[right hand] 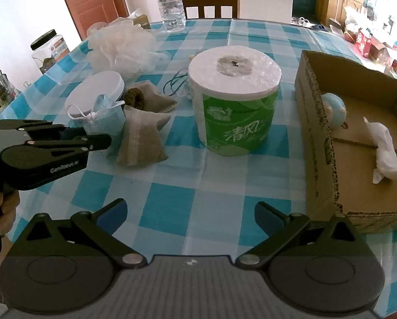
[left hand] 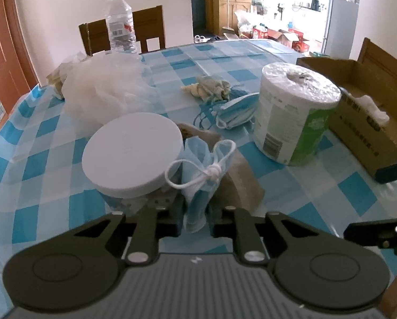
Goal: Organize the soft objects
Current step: 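Grasp the blue mask mesh bag with the left gripper while the right gripper approaches the beige burlap sachet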
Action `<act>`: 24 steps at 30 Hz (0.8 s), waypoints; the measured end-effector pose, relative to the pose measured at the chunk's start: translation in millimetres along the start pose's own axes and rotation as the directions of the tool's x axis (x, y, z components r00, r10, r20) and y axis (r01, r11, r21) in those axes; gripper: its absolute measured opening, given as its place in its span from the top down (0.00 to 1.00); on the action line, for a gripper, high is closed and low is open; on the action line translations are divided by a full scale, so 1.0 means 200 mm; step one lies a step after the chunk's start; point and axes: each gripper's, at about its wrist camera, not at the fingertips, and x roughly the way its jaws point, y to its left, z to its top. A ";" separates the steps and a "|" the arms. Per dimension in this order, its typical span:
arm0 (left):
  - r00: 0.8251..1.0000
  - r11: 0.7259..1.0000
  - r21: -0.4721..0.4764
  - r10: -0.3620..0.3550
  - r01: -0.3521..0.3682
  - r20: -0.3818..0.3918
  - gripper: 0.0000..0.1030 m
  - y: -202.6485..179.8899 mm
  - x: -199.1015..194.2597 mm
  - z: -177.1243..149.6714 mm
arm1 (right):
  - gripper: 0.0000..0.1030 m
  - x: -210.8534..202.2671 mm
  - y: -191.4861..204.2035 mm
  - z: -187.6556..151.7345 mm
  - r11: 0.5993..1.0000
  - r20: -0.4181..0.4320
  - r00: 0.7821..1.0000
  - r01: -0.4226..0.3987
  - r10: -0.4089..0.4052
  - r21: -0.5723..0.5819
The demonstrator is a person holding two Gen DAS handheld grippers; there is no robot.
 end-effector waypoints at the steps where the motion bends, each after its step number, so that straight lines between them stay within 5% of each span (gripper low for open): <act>1: 1.000 1.000 0.001 0.002 -0.002 0.001 0.86 0.00 -0.01 0.00 | 0.00 0.00 0.00 0.00 1.000 -0.001 1.000 -0.002 0.002 -0.002; 13: 1.000 0.999 0.034 0.017 -0.017 -0.008 0.72 0.00 0.01 -0.02 | 0.00 0.05 0.03 -0.01 0.999 -0.025 1.000 -0.015 0.014 -0.032; 24: 1.000 1.000 0.017 -0.013 0.013 0.004 0.82 0.03 0.02 -0.04 | 0.00 0.18 0.06 -0.04 0.998 0.008 1.000 -0.007 0.008 -0.059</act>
